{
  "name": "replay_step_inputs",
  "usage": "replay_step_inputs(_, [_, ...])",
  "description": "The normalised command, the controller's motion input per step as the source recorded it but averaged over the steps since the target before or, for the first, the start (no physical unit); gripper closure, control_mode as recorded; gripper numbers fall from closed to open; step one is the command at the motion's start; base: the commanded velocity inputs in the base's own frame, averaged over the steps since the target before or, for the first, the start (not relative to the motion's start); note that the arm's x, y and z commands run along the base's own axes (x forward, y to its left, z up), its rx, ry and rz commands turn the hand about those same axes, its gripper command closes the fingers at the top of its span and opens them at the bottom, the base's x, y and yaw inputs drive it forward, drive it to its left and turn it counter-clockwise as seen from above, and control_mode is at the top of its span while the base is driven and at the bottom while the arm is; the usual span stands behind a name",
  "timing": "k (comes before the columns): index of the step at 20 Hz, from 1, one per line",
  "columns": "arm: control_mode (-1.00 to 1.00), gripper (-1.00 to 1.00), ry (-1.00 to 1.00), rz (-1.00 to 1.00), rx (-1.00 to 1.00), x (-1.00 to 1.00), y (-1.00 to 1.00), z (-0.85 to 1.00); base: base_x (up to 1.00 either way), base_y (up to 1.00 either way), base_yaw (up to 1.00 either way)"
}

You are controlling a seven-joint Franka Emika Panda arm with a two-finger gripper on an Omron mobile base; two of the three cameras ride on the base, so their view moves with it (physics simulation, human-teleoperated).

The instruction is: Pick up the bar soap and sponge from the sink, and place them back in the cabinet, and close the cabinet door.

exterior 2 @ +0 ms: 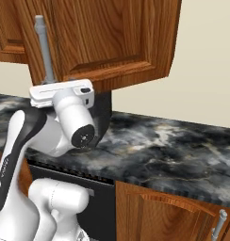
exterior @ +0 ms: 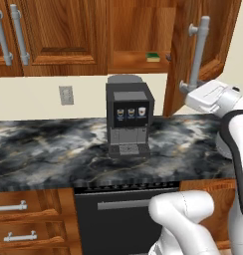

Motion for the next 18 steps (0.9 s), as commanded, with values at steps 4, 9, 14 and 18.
replay_step_inputs(4, [-1.00,-1.00,0.00,-0.06,0.00,0.36,0.29,0.00,0.00,0.00,0.00])
replay_step_inputs(9, [-1.00,-1.00,0.00,-0.07,0.00,0.34,0.28,0.00,0.00,0.00,0.00])
replay_step_inputs(14, [-1.00,-1.00,0.00,-0.07,0.00,0.33,0.27,0.00,0.00,0.00,0.00])
replay_step_inputs(18, [-1.00,-1.00,0.00,-0.07,0.00,0.31,0.21,0.00,0.00,0.00,0.00])
